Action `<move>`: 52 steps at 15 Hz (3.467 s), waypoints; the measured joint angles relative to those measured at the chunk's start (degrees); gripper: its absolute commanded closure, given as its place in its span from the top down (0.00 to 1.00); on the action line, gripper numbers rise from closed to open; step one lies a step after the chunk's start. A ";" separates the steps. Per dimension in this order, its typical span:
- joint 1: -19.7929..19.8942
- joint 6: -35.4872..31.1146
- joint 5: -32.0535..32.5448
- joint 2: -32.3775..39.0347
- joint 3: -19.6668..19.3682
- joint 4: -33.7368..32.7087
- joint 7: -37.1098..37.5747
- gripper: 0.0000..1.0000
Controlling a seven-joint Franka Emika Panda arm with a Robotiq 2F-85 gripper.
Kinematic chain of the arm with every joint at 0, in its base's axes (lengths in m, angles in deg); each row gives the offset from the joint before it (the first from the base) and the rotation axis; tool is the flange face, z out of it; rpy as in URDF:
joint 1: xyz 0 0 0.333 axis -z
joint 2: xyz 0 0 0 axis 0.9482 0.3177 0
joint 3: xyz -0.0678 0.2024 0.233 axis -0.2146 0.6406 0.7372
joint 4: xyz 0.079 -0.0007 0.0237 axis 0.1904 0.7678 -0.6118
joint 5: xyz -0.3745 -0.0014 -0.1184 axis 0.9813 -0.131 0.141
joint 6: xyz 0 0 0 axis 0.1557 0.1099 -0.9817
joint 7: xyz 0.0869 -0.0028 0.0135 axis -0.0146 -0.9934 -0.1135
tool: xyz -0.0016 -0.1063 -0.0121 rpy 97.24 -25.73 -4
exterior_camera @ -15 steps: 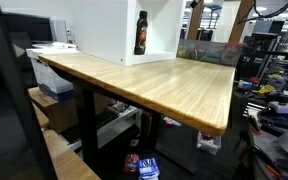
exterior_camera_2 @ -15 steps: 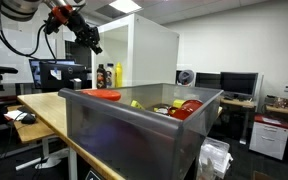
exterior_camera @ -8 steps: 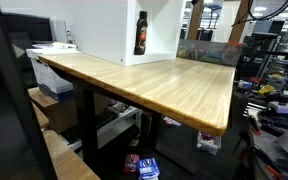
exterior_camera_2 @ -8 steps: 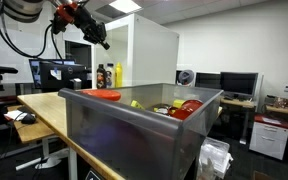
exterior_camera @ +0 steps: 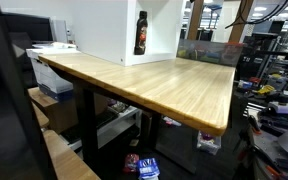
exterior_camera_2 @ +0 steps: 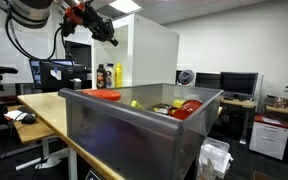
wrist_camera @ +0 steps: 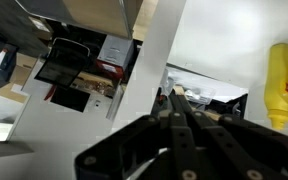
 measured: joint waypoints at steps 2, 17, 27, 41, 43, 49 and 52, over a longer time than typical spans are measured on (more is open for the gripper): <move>1.58 -2.28 0.43 1.33 0.72 -0.07 0.00 0.00; 15.28 -8.61 1.92 7.82 11.81 -2.24 0.02 0.00; 13.46 -8.45 1.55 10.37 13.66 -4.62 1.98 0.00; 23.30 -8.50 1.63 13.80 21.56 -7.80 7.57 0.00; 24.26 -8.50 1.63 13.80 22.39 -7.90 8.05 0.00; 26.48 -8.50 1.63 13.85 24.33 -8.16 8.94 0.00; 26.71 -8.50 1.63 14.12 24.34 -8.39 8.94 0.00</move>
